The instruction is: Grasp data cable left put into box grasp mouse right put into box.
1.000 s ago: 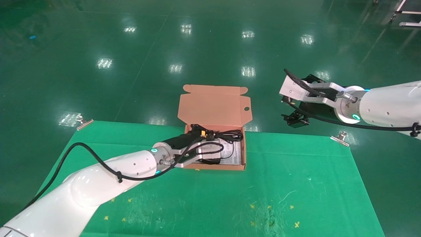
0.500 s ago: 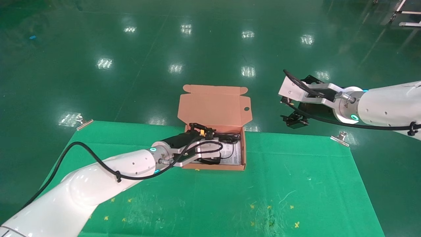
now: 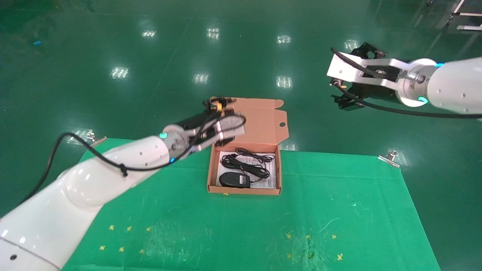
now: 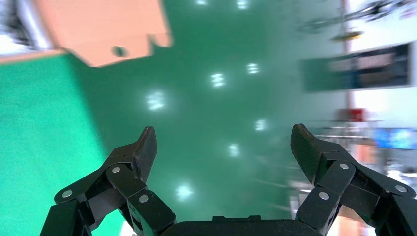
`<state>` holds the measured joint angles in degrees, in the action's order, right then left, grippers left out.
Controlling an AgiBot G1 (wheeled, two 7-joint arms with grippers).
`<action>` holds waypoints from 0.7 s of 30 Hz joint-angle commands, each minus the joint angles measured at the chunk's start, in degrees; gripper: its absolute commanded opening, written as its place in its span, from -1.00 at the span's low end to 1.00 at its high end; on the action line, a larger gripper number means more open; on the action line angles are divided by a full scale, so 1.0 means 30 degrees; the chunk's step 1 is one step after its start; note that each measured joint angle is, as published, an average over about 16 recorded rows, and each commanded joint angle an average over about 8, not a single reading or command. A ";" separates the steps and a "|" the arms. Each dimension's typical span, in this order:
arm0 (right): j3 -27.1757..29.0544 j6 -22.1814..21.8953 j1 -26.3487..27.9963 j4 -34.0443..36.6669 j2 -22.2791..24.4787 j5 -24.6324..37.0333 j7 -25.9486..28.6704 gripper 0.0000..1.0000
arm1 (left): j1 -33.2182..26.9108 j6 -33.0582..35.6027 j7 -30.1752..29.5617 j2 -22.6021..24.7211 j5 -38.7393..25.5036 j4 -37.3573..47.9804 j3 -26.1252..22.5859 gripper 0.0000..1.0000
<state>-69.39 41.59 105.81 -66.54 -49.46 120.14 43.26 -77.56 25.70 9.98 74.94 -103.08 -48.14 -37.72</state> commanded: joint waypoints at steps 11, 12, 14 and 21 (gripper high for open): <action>0.2748 0.2363 -0.2184 -0.0393 0.0738 -0.3964 -0.1786 1.00 | 0.0778 0.3127 -0.1111 -0.2102 0.3243 -0.1297 0.1140 1.00; 0.2980 0.2553 -0.2378 -0.0423 0.0801 -0.4305 -0.1926 1.00 | 0.0849 0.3389 -0.1201 -0.2276 0.3509 -0.1408 0.1235 1.00; 0.3445 0.2935 -0.2766 -0.0483 0.0927 -0.4989 -0.2206 1.00 | 0.0991 0.3914 -0.1382 -0.2625 0.4044 -0.1632 0.1425 1.00; 0.5070 0.4267 -0.4123 -0.0694 0.1367 -0.7380 -0.3183 1.00 | 0.1486 0.5750 -0.2013 -0.3845 0.5912 -0.2414 0.2088 1.00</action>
<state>-54.17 54.40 93.43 -68.62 -45.36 97.99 33.71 -73.10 42.96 3.94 63.40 -85.33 -55.38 -31.46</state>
